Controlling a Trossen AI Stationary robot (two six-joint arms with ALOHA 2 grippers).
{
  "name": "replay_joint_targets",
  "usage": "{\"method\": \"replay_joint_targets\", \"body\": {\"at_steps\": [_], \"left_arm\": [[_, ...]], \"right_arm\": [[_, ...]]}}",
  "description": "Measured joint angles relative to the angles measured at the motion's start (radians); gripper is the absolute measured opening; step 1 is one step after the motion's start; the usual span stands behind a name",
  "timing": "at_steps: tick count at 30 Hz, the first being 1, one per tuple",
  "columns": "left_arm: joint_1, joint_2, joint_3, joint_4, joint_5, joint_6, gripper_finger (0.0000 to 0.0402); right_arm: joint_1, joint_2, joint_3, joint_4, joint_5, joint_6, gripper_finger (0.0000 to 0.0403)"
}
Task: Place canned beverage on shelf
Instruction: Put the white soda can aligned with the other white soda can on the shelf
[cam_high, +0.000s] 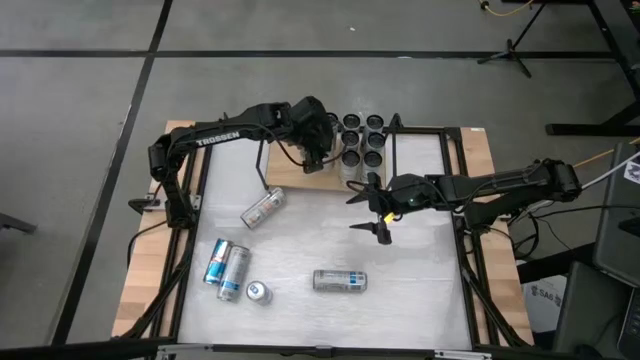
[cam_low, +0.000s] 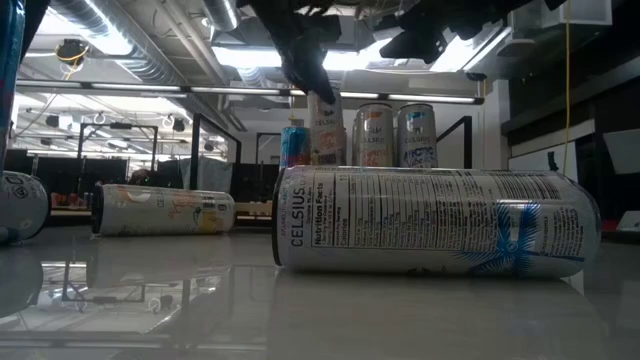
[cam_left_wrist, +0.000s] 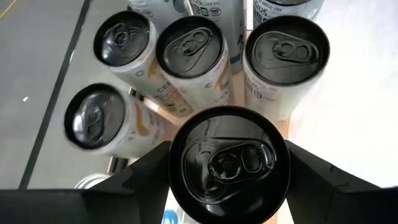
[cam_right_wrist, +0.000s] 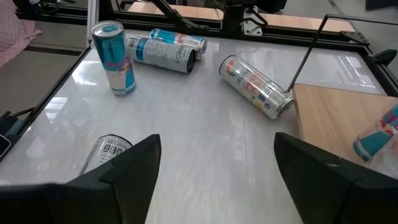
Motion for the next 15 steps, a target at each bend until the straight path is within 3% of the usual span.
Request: {"method": "replay_joint_targets", "body": {"at_steps": [15], "left_arm": [[0.039,0.085,0.0,0.039,0.016,0.078,0.0232]], "right_arm": [[0.0,0.0,0.0,0.0,0.0,0.0,0.0303]]}}
